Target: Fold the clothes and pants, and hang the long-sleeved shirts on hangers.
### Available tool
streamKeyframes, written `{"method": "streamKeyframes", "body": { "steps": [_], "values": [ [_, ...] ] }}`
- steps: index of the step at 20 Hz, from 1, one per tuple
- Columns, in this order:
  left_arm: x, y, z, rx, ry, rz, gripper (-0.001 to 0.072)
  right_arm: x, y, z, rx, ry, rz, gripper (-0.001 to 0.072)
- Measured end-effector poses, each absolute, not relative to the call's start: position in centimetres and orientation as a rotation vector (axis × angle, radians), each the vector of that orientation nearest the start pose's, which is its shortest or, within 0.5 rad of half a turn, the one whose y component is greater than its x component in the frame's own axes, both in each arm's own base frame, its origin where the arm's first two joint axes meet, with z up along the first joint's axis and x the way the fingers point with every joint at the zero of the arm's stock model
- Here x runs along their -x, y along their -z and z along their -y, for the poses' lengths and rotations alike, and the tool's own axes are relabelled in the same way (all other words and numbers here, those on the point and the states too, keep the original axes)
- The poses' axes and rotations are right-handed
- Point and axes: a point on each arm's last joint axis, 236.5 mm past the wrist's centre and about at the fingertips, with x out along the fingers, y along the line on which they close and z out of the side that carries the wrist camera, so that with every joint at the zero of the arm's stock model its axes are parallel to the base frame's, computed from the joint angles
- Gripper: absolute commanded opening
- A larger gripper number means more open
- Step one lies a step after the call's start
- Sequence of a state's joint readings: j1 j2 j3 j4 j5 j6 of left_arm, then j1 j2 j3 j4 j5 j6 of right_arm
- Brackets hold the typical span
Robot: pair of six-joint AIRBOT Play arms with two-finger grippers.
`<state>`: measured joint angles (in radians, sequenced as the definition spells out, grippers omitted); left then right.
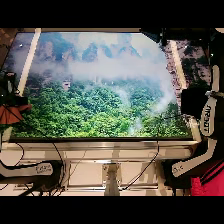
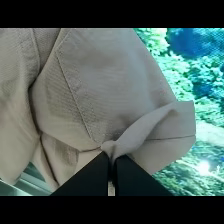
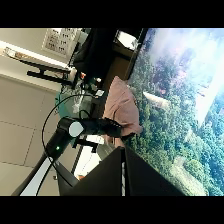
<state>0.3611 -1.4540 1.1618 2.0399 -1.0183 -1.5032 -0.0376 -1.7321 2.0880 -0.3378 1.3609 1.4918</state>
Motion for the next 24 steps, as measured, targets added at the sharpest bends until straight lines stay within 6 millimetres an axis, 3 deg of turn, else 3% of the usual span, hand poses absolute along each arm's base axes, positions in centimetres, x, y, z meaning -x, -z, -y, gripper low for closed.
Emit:
{"method": "streamKeyframes", "body": {
  "steps": [3,6,9,12,15,18,21,24],
  "values": [
    [-36.0,1.5,-22.8,-0.289,-0.445,-1.345,0.0009,-49.3,-27.7,-20.0,-0.782,-0.964,-0.81,0.0023],
    [-37.4,-2.6,-21.7,-0.268,-0.46,-1.214,0.0009,-49.3,-27.7,-20.0,-0.782,-0.963,-0.81,0.0023],
    [-39.6,-9.2,-19.6,-0.224,-0.45,-0.986,0.0009,-49.3,-27.7,-20.0,-0.782,-0.964,-0.81,0.0023],
    [-41.5,-16.6,-15.5,-0.139,-0.377,-0.716,0.0009,-49.4,-27.8,-20.0,-0.785,-0.963,-0.807,0.0021],
    [-42.6,-22.6,-9.1,-0.022,-0.223,-0.496,0.0009,-49.6,-28.7,-20.2,-0.814,-0.978,-0.778,0.002],
    [-43.2,-25.8,0.0,0.088,0.013,-0.383,0.001,-50.6,-30.3,-18.9,-0.825,-0.955,-0.693,0.002],
    [-43.4,-28.3,9.6,0.146,0.252,-0.282,0.0009,-52.1,-30.7,-15.6,-0.815,-0.871,-0.629,0.002],
    [-43.2,-30.0,18.2,0.223,0.437,-0.192,0.0009,-53.5,-29.4,-11.2,-0.771,-0.747,-0.612,0.002]
  ]
}}
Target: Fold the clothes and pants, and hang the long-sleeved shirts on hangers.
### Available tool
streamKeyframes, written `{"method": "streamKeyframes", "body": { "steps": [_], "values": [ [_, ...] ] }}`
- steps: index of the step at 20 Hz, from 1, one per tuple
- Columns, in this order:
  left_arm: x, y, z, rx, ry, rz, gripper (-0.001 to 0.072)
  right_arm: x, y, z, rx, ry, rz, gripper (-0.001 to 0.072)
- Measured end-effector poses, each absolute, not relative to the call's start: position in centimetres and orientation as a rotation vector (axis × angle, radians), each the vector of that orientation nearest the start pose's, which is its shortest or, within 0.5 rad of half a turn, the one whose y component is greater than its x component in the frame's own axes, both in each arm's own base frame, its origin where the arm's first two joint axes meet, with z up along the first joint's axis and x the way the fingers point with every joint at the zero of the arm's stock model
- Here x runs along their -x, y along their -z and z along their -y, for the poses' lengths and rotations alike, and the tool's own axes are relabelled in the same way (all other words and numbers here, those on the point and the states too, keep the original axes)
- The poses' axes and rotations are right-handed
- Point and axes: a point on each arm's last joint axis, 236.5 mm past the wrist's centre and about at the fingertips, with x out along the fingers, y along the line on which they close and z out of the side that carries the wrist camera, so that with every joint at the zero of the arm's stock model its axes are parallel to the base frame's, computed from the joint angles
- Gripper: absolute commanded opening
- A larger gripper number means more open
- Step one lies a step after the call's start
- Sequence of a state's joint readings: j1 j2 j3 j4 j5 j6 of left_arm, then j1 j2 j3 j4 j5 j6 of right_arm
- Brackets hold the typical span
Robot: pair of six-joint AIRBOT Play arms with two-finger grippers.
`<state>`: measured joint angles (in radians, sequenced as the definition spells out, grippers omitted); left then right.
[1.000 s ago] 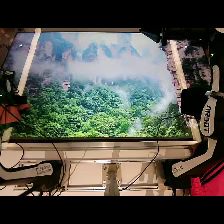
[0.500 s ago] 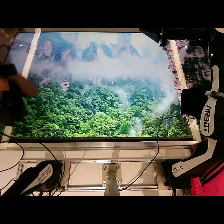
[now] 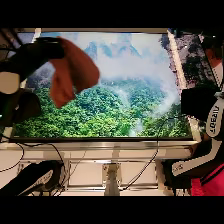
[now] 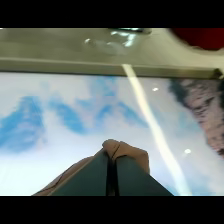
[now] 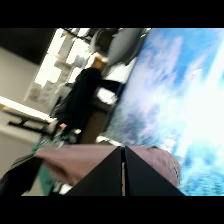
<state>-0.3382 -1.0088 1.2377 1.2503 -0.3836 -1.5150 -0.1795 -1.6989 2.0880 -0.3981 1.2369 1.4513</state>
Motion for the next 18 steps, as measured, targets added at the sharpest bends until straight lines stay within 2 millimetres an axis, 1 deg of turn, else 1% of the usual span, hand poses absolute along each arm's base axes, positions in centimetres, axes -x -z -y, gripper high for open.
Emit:
{"method": "streamKeyframes", "body": {
  "steps": [1,3,4,6,7,8,9,10,12,13,15,17,18],
  "values": [
    [-43.1,-29.8,21.0,0.251,0.491,-0.185,0.001,-53.8,-29.0,-9.7,-0.757,-0.706,-0.611,0.002],
    [-42.6,-27.8,26.3,0.276,0.582,-0.217,0.0009,-54.3,-27.9,-6.9,-0.747,-0.633,-0.62,0.002],
    [-42.3,-26.4,28.8,0.28,0.62,-0.243,0.001,-54.4,-27.5,-5.7,-0.746,-0.603,-0.622,0.0021],
    [-41.2,-22.6,33.7,0.267,0.693,-0.323,0.0026,-54.6,-26.8,-3.3,-0.748,-0.55,-0.624,0.0031],
    [-40.4,-20.6,36.0,0.253,0.727,-0.362,0.0158,-54.7,-26.5,-2.4,-0.747,-0.527,-0.626,0.009],
    [-39.5,-18.8,38.0,0.239,0.757,-0.399,0.0399,-54.7,-26.3,-1.6,-0.746,-0.511,-0.624,0.0224],
    [-38.6,-17.2,39.6,0.224,0.784,-0.437,0.0502,-54.7,-26.2,-1.0,-0.746,-0.498,-0.625,0.0371],
    [-37.3,-15.6,40.9,0.204,0.812,-0.486,0.0495,-54.7,-26.0,-0.6,-0.744,-0.488,-0.626,0.0393],
    [-34.7,-12.7,42.2,0.151,0.861,-0.605,0.023,-54.8,-25.8,0.1,-0.738,-0.466,-0.623,0.0391],
    [-33.1,-11.3,42.3,0.116,0.884,-0.678,0.0225,-54.9,-25.5,0.5,-0.731,-0.449,-0.624,0.0382],
    [-30.3,-9.2,41.5,0.025,0.916,-0.806,0.0225,-55.2,-24.9,1.3,-0.709,-0.414,-0.628,0.0382],
    [-28.5,-8.9,40.0,-0.061,0.927,-0.863,0.0223,-55.2,-24.1,2.1,-0.686,-0.379,-0.644,0.0382],
    [-28.1,-9.3,39.3,-0.089,0.924,-0.867,0.0222,-55.2,-23.5,2.3,-0.68,-0.367,-0.656,0.0381]
  ]
}}
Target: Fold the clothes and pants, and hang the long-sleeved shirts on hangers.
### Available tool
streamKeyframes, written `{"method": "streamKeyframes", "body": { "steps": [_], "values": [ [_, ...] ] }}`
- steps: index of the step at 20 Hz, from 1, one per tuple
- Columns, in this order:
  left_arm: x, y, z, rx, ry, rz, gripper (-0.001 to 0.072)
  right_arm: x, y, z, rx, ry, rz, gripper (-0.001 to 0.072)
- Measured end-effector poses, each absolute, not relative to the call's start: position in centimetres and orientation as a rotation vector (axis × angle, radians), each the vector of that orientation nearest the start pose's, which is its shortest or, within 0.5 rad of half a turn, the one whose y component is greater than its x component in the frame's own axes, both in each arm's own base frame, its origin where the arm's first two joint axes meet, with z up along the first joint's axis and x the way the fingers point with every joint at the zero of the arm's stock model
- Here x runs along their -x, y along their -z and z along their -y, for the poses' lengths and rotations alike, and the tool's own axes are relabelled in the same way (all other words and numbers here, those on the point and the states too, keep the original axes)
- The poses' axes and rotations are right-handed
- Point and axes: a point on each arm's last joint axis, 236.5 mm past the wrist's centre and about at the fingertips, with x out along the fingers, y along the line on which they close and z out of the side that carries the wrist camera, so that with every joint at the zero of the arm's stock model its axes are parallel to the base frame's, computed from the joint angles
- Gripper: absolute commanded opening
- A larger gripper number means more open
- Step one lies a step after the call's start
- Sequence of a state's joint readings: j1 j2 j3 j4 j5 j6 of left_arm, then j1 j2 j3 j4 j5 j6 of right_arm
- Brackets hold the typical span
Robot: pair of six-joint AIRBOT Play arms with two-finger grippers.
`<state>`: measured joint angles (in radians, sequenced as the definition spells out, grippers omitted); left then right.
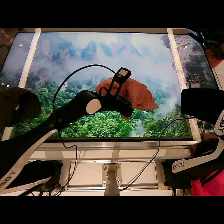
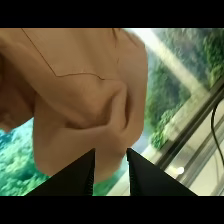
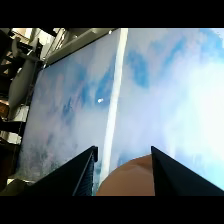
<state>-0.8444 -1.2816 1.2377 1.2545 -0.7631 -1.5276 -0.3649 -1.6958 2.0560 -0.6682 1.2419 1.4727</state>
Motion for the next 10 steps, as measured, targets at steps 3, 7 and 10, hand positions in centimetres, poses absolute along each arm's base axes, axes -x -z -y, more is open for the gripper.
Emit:
{"method": "streamKeyframes", "body": {
  "steps": [3,7,10],
  "values": [
    [-28.4,-11.8,36.1,-0.164,0.851,-0.817,0.0221,-55.0,-21.3,2.7,-0.673,-0.341,-0.713,0.0161],
    [-31.9,-14.5,30.8,-0.204,0.647,-0.729,0.001,-53.8,-17.8,3.6,-0.621,-0.287,-0.825,0.0019],
    [-35.0,-13.7,27.5,-0.172,0.514,-0.748,0.0009,-52.5,-15.8,3.8,-0.59,-0.274,-0.914,0.0017]
  ]
}}
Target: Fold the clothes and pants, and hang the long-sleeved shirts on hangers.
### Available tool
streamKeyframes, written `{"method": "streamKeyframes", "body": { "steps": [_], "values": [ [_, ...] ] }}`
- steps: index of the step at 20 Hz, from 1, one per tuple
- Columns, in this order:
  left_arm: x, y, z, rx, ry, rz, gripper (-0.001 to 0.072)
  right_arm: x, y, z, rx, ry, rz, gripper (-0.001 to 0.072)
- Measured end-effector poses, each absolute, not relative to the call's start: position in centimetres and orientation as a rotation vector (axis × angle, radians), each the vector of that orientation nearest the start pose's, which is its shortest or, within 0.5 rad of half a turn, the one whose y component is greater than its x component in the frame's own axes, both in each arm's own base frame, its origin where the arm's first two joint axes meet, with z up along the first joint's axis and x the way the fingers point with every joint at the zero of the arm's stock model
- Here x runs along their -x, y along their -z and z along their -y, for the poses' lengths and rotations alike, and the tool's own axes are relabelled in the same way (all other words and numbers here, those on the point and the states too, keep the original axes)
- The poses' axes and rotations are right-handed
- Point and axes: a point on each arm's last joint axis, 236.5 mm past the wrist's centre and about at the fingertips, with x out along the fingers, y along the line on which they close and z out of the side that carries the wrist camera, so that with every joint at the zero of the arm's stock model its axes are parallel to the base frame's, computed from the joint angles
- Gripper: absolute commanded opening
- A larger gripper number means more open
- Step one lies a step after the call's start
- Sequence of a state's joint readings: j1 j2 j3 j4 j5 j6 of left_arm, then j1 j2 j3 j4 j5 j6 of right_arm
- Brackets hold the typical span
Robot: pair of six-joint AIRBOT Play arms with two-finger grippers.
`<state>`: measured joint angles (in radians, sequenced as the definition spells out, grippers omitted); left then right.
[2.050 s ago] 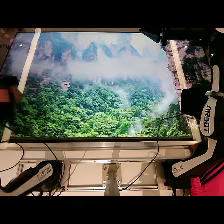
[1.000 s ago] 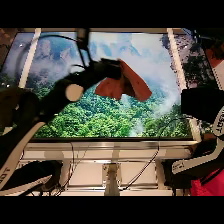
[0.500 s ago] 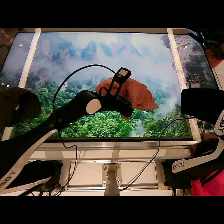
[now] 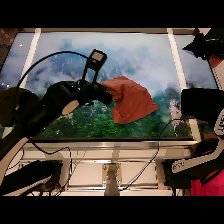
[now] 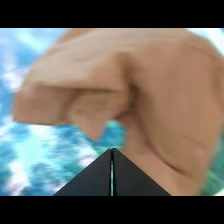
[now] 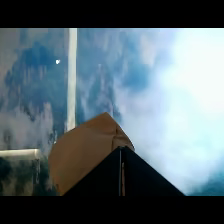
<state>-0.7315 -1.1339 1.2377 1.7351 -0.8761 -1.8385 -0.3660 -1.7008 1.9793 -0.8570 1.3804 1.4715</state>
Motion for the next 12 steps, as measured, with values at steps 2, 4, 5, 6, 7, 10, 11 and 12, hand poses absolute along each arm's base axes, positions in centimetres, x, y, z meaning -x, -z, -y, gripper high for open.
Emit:
{"method": "streamKeyframes", "body": {
  "steps": [2,4,5,6,7,10,11,12],
  "values": [
    [-37.3,-11.9,25.6,-0.106,0.444,-0.801,0.0008,-51.2,-14.1,3.6,-0.584,-0.286,-0.999,0.0017],
    [-39.3,-9.5,24.3,0.008,0.411,-0.875,0.0008,-49.7,-12.0,2.8,-0.605,-0.316,-1.101,0.0016],
    [-40.2,-8.3,23.9,0.083,0.412,-0.915,0.0008,-48.9,-10.8,2.4,-0.622,-0.332,-1.152,0.0017],
    [-40.9,-7.2,23.6,0.151,0.421,-0.951,0.0008,-48.1,-9.6,1.9,-0.641,-0.352,-1.202,0.0016],
    [-41.6,-6.3,23.6,0.231,0.438,-0.983,0.0009,-47.1,-8.2,1.2,-0.669,-0.376,-1.255,0.0017],
    [-43.5,-4.1,23.7,0.482,0.505,-1.056,0.0037,-44.3,-4.4,-0.4,-0.744,-0.433,-1.392,0.0023],
    [-44.1,-3.4,23.6,0.547,0.516,-1.07,0.0172,-43.5,-3.3,-0.8,-0.771,-0.443,-1.423,0.0089],
    [-44.6,-2.6,23.4,0.601,0.52,-1.084,0.0315,-43.1,-2.4,-1.1,-0.79,-0.443,-1.443,0.0264]
  ]
}}
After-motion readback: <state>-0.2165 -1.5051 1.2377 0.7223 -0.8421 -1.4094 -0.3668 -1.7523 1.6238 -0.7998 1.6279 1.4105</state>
